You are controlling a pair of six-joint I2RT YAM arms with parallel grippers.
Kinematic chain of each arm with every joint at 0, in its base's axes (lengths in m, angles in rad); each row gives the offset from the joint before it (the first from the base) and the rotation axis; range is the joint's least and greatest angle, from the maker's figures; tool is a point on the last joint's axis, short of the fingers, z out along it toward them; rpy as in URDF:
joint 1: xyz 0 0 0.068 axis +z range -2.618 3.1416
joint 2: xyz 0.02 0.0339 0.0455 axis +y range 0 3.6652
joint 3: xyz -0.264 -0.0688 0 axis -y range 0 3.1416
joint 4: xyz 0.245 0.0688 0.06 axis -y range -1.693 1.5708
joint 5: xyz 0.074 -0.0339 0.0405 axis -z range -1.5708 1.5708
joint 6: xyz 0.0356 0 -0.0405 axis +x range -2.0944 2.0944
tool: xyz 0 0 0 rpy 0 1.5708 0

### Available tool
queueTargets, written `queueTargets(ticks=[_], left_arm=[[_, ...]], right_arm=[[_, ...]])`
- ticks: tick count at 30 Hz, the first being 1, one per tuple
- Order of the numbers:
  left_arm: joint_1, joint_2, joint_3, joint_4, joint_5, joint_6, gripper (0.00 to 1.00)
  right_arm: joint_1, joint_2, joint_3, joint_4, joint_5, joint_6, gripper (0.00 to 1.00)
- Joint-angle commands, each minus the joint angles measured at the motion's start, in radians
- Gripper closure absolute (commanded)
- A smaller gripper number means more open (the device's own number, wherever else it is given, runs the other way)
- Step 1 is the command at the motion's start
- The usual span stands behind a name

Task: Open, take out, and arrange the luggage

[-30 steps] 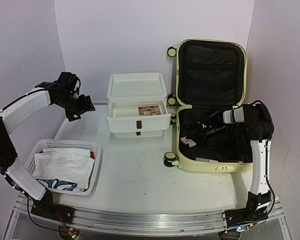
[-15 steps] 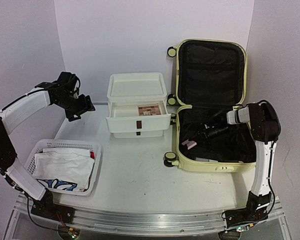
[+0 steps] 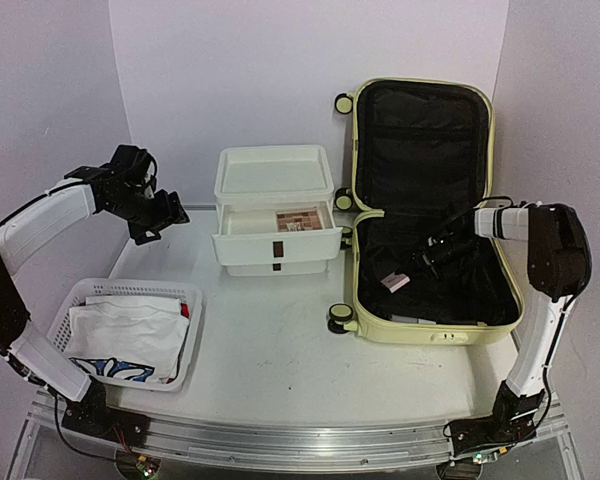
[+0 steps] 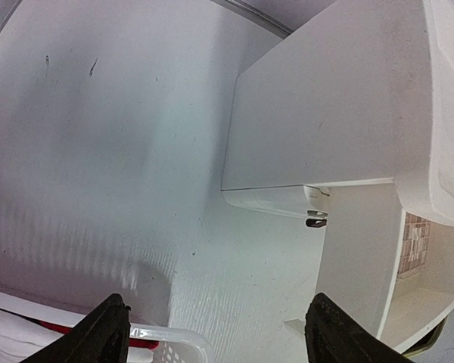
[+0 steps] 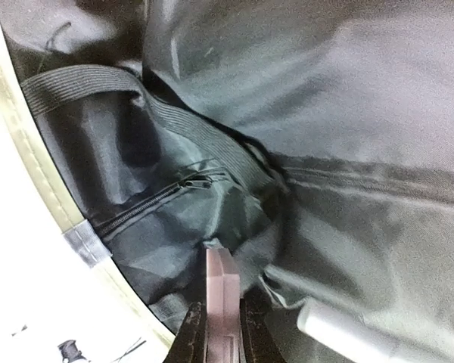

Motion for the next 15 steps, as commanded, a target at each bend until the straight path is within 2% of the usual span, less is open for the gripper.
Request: queueTargets(ticks=[1, 5, 9, 15], left_arm=[[0.004, -0.06, -0.004, 0.03, 0.027, 0.017, 0.2], [0.005, -0.078, -0.009, 0.032, 0.058, 0.044, 0.2], [0.002, -0.083, -0.023, 0.048, 0.113, 0.117, 0.2], [-0.022, -0.166, -0.169, 0.226, 0.186, 0.324, 0.22]], right_arm=[[-0.004, -0.121, 0.099, -0.157, 0.168, -0.069, 0.97], [-0.003, -0.191, 0.153, -0.265, 0.285, -0.148, 0.97], [-0.003, -0.239, 0.144, -0.278, 0.324, -0.213, 0.97], [0.018, -0.302, 0.113, -0.141, 0.282, -0.128, 0.97]])
